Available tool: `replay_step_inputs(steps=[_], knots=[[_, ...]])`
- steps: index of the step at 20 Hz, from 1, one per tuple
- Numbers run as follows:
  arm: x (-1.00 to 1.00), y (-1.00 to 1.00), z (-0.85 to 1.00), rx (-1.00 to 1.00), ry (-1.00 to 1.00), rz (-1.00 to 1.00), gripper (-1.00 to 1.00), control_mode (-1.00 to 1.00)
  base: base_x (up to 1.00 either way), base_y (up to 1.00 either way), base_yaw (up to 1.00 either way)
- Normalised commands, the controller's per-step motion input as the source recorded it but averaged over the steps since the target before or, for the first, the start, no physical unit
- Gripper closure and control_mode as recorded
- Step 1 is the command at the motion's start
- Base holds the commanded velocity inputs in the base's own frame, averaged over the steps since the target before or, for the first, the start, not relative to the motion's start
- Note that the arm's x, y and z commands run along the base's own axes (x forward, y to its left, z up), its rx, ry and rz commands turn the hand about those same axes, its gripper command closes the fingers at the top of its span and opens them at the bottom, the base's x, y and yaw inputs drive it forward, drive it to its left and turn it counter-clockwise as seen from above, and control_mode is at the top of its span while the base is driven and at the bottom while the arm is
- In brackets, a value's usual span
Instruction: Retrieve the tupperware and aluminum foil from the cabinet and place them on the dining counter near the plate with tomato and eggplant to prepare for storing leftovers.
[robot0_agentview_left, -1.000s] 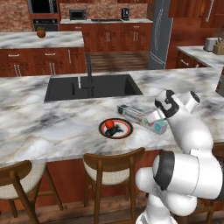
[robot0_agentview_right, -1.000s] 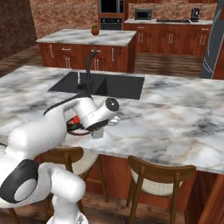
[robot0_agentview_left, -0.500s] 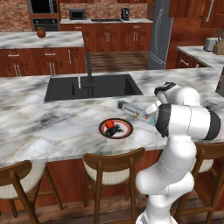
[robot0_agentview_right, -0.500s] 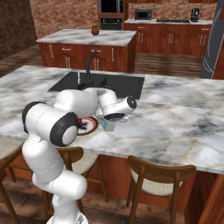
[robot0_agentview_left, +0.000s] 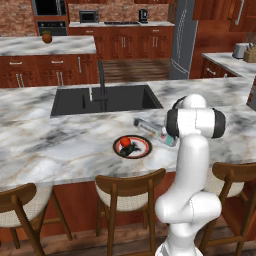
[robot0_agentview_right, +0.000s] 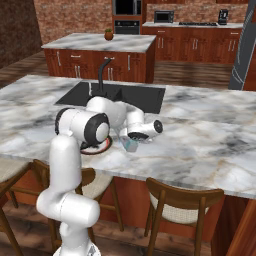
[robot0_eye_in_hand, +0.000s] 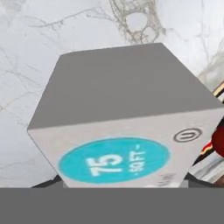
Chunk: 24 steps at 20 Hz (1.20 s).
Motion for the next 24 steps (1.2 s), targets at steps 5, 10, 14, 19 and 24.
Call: replay_step_inputs(steps=[5,10,14,19,24], knots=[[-0.17,-0.03,0.62,0.00,-0.14,0.00,-1.00,-1.00,0.00,0.00,0.00],[-0.68,0.00,1.00,-0.04,-0.21,0.00,-1.00,-1.00,0.00,0.00,0.00],[-1.00,0.21,1.00,-0.20,-0.08,0.01,-1.00,-1.00,0.00,0.00,0.00],[-1.00,0.33,1.00,-0.26,-0.01,0.05,-1.00,-1.00,0.00,0.00,0.00],[-1.00,0.51,1.00,-0.34,-0.10,0.00,-1.00,-1.00,0.00,0.00,0.00]])
